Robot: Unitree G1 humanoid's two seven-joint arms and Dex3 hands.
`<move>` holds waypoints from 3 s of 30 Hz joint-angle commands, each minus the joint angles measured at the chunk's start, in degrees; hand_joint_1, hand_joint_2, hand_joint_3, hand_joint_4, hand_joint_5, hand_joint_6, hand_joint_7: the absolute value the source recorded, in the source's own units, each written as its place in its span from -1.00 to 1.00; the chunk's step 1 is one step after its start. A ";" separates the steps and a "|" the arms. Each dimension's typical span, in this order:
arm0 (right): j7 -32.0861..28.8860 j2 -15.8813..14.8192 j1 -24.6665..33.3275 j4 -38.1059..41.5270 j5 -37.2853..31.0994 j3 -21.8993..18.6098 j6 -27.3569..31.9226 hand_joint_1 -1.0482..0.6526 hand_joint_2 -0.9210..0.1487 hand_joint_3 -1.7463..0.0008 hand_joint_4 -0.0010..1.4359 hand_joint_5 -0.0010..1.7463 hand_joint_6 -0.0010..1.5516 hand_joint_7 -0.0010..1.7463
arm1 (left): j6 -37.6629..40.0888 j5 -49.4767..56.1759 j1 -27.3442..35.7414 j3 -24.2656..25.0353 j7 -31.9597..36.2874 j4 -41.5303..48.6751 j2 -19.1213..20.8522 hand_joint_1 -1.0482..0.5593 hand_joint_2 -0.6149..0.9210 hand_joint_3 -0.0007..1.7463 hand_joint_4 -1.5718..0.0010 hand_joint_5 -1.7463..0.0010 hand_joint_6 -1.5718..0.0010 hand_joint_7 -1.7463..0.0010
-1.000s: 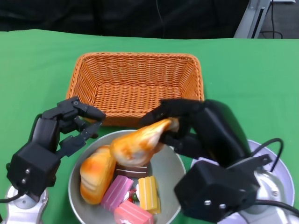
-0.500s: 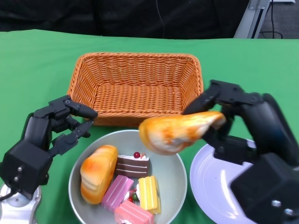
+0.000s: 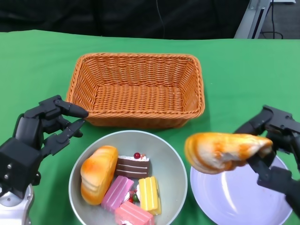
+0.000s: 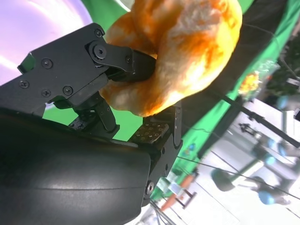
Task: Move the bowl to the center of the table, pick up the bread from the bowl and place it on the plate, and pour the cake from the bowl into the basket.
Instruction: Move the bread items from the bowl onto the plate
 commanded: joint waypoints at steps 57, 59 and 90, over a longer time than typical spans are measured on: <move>8.32 -27.91 -13.02 7.80 21.31 6.29 49.31 -0.20 -1.00 0.50 -0.07 0.22 -0.26 -0.43 | -0.63 -0.60 -0.10 0.59 -1.06 -1.17 0.33 0.04 1.00 -0.75 -0.04 -0.43 -0.07 -0.03; 6.94 -27.84 -13.13 7.74 19.93 7.02 48.98 -0.22 -1.00 0.52 0.01 -0.05 -0.18 -0.72 | -0.78 -0.67 -0.18 0.63 -1.19 -0.89 0.41 0.05 1.00 -0.74 -0.04 -0.43 -0.08 -0.03; -0.82 -23.01 -6.82 3.41 9.83 10.81 35.59 -0.26 -1.00 0.70 0.04 -0.82 -0.34 -0.97 | -1.17 -0.96 -0.47 0.76 -1.69 -0.07 0.64 0.06 1.00 -0.73 -0.07 -0.41 -0.13 0.03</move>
